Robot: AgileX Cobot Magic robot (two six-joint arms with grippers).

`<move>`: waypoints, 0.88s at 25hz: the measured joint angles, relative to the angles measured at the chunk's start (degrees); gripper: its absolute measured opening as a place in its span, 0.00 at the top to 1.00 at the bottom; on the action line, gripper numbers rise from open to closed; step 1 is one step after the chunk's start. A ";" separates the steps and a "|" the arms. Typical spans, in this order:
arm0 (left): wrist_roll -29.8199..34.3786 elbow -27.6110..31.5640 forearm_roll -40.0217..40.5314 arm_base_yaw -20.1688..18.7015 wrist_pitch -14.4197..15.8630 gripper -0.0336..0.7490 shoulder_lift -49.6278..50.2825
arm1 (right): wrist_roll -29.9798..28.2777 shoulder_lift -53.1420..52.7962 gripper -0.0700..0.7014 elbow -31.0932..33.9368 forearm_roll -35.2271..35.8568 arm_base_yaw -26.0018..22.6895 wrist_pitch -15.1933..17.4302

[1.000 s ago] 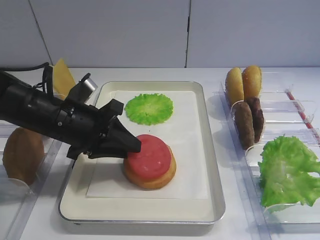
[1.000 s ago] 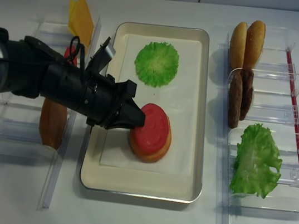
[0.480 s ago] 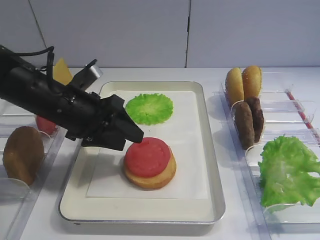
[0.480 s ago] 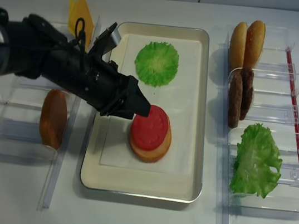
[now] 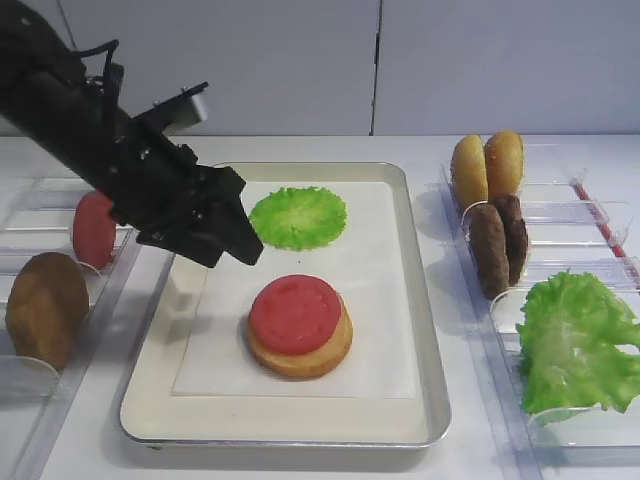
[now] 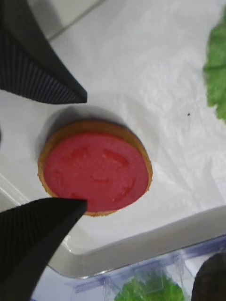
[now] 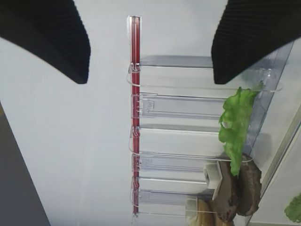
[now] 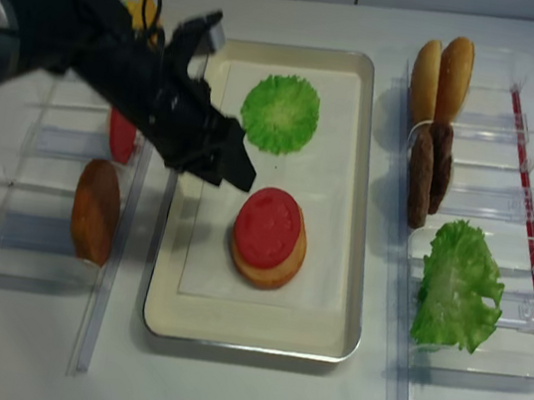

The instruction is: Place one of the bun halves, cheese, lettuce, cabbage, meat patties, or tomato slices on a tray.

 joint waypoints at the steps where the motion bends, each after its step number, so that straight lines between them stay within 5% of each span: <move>1: -2.23 -1.38 3.56 -0.28 0.24 0.42 -0.12 | 0.00 0.00 0.20 0.00 0.00 0.00 0.00; 8: -19.87 -8.55 36.87 -5.35 1.81 0.42 -4.24 | 0.00 0.00 0.20 0.00 0.00 0.00 0.00; 11: -23.96 -9.03 44.97 -6.80 1.55 0.42 -7.07 | 0.00 0.00 0.20 0.00 0.00 0.00 0.00; 17: -24.83 -8.88 45.82 -6.93 1.37 0.42 -14.83 | 0.00 0.00 0.20 0.00 0.00 0.00 0.00; 22: -23.91 -2.91 44.50 -6.93 0.97 0.42 -26.06 | 0.00 0.00 0.20 0.00 0.00 0.00 0.00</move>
